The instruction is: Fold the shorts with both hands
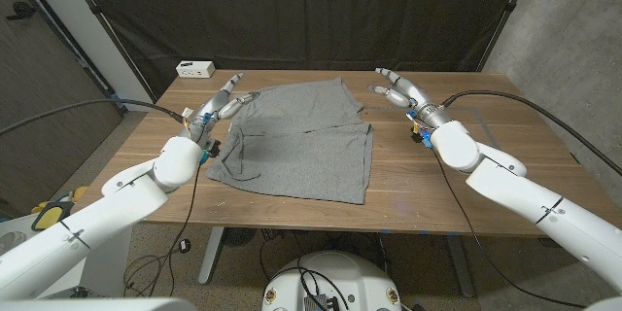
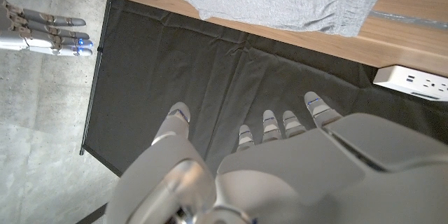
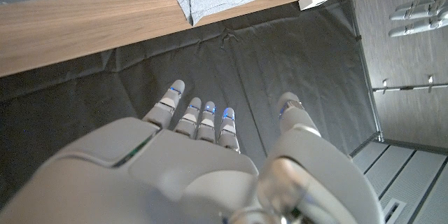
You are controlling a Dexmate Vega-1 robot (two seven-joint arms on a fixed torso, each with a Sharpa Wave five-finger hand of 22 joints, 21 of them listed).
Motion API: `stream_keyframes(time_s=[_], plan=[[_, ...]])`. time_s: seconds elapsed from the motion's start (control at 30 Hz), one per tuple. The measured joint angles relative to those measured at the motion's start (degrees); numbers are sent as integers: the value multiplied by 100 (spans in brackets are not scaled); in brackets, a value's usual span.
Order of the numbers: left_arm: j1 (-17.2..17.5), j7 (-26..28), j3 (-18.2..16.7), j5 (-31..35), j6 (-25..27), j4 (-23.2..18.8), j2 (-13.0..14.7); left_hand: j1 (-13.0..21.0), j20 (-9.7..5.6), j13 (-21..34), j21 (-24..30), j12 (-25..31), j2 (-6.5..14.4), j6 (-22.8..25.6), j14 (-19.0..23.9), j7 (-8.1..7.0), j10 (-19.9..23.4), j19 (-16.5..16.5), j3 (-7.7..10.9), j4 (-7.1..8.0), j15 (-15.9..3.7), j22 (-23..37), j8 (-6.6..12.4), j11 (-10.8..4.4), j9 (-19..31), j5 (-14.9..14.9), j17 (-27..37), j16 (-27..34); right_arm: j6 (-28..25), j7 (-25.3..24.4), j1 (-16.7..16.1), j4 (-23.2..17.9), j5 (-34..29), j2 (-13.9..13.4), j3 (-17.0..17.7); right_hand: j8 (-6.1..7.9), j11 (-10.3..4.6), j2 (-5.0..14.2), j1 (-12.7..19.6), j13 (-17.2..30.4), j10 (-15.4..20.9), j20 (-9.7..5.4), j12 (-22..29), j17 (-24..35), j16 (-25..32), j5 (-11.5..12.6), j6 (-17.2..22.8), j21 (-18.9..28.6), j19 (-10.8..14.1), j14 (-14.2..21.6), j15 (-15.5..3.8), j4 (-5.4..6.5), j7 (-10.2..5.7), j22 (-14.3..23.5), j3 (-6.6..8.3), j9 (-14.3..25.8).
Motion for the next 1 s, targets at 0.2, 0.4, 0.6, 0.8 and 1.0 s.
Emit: stream_keyframes(time_s=[0.2,0.4,0.6,0.8,1.0], plan=[[521,44,-392,120,188,-462,156,0,0,0,0,0,0,0,0,0,0,0,0,0,0,0,-20,0,0,0,0,0,-271,0,-85,-205,-358,-77,10,0,-23,0,0,0,23,-30,0,0,3,0,0,0,30,36,-32,0,0,0,0,0],[1097,84,-814,497,644,-913,218,0,21,0,0,0,0,0,0,0,0,-22,0,0,0,-1,-41,0,16,0,0,0,-576,40,-340,-778,-706,-293,10,0,-63,-31,31,1,63,-10,0,0,22,0,71,40,93,110,-66,0,-11,0,0,0],[1556,48,-1137,819,897,-1241,182,0,20,-27,0,0,0,0,31,0,0,-22,0,0,31,-1,-40,0,16,0,0,0,-888,105,-525,-1148,-1067,-428,7,0,-41,-1,61,1,103,-19,0,0,22,0,71,40,102,126,-83,0,-11,-1,0,0],[2019,-84,-1447,1189,1096,-1553,41,0,21,-27,0,0,0,0,31,0,0,-23,0,0,31,-1,-62,0,16,0,13,0,-1135,169,-738,-1499,-1367,-543,-9,0,-71,-1,61,-27,133,-19,0,1,22,0,71,40,102,145,-101,0,-11,-1,0,1],[2341,-257,-1651,1510,1222,-1750,-109,0,40,-27,0,0,0,0,31,0,-1,-41,0,0,31,-1,-83,0,16,0,14,0,-1280,233,-888,-1723,-1573,-599,-40,0,-71,22,83,-27,133,-19,0,1,22,0,71,40,102,144,-101,0,-11,-1,0,1]])
